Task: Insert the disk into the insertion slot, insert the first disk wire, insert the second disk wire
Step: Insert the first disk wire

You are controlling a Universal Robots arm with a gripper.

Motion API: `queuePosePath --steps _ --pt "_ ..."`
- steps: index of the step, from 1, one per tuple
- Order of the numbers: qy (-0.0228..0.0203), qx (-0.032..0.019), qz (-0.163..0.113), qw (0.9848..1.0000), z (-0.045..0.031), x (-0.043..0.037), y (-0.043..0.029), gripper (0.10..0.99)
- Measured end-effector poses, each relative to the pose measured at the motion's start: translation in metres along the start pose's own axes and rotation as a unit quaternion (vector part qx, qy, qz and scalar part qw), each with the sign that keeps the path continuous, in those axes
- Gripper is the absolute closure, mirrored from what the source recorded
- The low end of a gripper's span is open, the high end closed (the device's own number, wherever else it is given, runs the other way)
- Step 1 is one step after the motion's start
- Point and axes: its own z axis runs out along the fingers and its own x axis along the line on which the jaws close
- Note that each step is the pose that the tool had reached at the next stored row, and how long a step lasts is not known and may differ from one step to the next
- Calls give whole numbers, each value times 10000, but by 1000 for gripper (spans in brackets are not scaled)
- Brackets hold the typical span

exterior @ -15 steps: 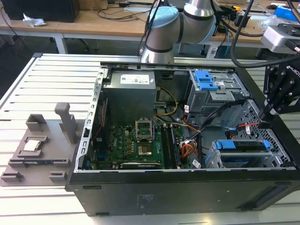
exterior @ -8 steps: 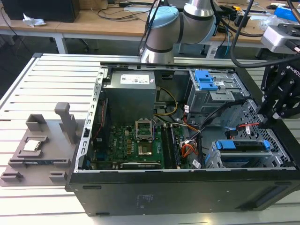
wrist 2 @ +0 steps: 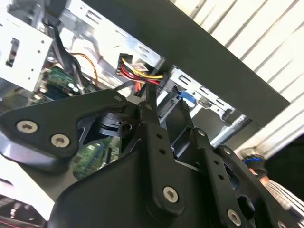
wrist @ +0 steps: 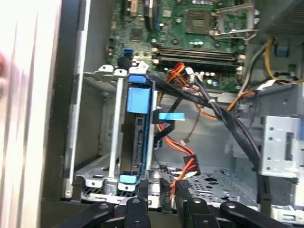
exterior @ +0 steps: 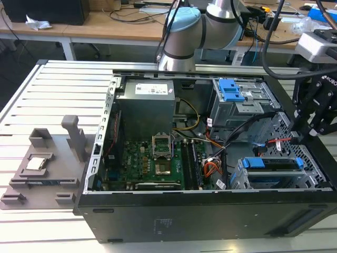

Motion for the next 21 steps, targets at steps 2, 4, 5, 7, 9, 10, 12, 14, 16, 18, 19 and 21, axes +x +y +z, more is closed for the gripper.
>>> queuePosePath --steps 2,4,5,7,9,10,12,14,16,18,19,21 --pt "39 -1 -49 10000 22 -8 -5 725" --pt "46 7 -144 9999 54 -35 -10 725" --pt "45 9 -169 9998 65 -48 -11 725" --pt "47 13 -212 9998 88 -75 -15 725" --pt "58 13 -219 9997 125 -92 -30 725" --pt "99 8 -217 9997 139 -96 -48 725" --pt "155 2 -217 9996 146 -95 -70 725" --pt "159 1 -217 9996 147 -95 -70 725" --pt "162 1 -217 9996 146 -95 -70 741" --pt "165 1 -217 9996 146 -95 -70 871" --pt "168 1 -217 9996 146 -95 -70 871" --pt "170 0 -216 9996 146 -95 -70 918"
